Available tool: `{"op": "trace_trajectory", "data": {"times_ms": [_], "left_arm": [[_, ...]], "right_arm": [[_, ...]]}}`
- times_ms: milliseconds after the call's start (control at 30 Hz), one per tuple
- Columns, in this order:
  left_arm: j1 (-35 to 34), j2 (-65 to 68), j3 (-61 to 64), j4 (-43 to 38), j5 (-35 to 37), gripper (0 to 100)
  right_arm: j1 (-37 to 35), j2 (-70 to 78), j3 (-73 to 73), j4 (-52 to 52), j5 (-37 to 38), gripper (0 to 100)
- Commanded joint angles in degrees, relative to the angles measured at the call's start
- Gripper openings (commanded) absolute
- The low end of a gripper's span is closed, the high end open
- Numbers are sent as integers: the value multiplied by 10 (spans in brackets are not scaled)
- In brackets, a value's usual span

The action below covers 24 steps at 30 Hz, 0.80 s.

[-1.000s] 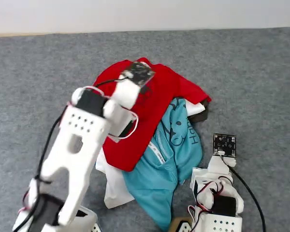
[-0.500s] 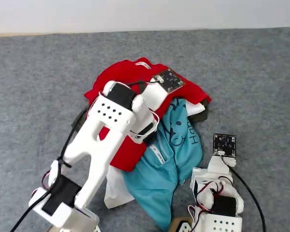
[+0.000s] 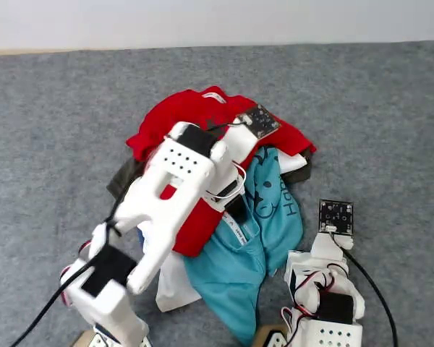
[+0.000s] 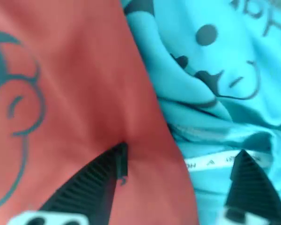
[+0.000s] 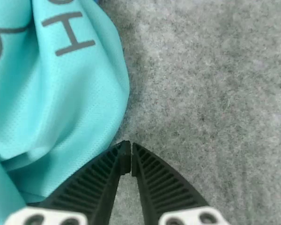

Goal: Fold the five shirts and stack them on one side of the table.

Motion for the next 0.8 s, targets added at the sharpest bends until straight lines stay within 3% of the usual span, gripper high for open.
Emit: {"op": "trace_trajectory", "data": {"times_ms": [0,167,333,533,767], "left_arm": [[3,47,-21,-11,-3,348],[-13,100,-21,-44,-3,282],[-19,96,-25,-48,-12,2],[-40,10,-28,-7,-23,4],[-178,-156,-28,-7,-25,4]], "right_arm": [[-2,-4,9,5,5,9],[-2,-4,9,5,5,9],[-2,-4,9,5,5,9],[-2,-4,9,5,5,9],[-2,-4,9,5,5,9]]}}
